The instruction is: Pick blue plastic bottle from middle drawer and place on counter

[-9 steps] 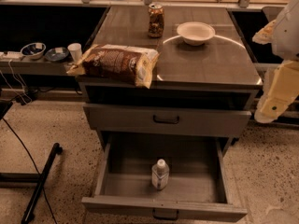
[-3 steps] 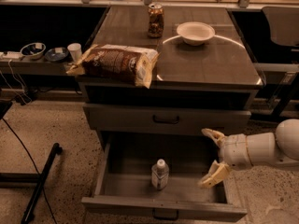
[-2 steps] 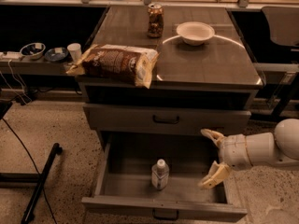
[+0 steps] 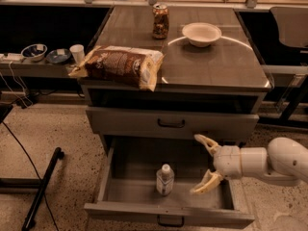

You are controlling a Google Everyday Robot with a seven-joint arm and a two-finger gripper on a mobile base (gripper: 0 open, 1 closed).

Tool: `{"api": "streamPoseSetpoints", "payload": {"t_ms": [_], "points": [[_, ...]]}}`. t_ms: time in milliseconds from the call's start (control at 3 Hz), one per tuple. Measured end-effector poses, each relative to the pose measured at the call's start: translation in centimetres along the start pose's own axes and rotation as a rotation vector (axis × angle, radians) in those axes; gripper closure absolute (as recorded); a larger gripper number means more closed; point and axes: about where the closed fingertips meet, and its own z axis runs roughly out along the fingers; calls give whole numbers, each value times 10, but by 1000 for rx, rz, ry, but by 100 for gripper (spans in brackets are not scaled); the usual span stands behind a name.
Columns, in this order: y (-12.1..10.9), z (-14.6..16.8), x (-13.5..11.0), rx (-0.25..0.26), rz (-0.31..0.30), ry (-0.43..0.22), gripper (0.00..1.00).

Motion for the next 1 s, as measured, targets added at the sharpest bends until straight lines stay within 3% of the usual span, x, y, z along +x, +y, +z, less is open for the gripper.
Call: {"api": "streamPoseSetpoints", "payload": {"t_ms": [333, 667, 1000], "points": [[17, 34, 9, -54, -144, -35, 0], [17, 34, 8, -55, -154, -36, 0], [21, 53, 28, -102, -79, -4, 0]]}}
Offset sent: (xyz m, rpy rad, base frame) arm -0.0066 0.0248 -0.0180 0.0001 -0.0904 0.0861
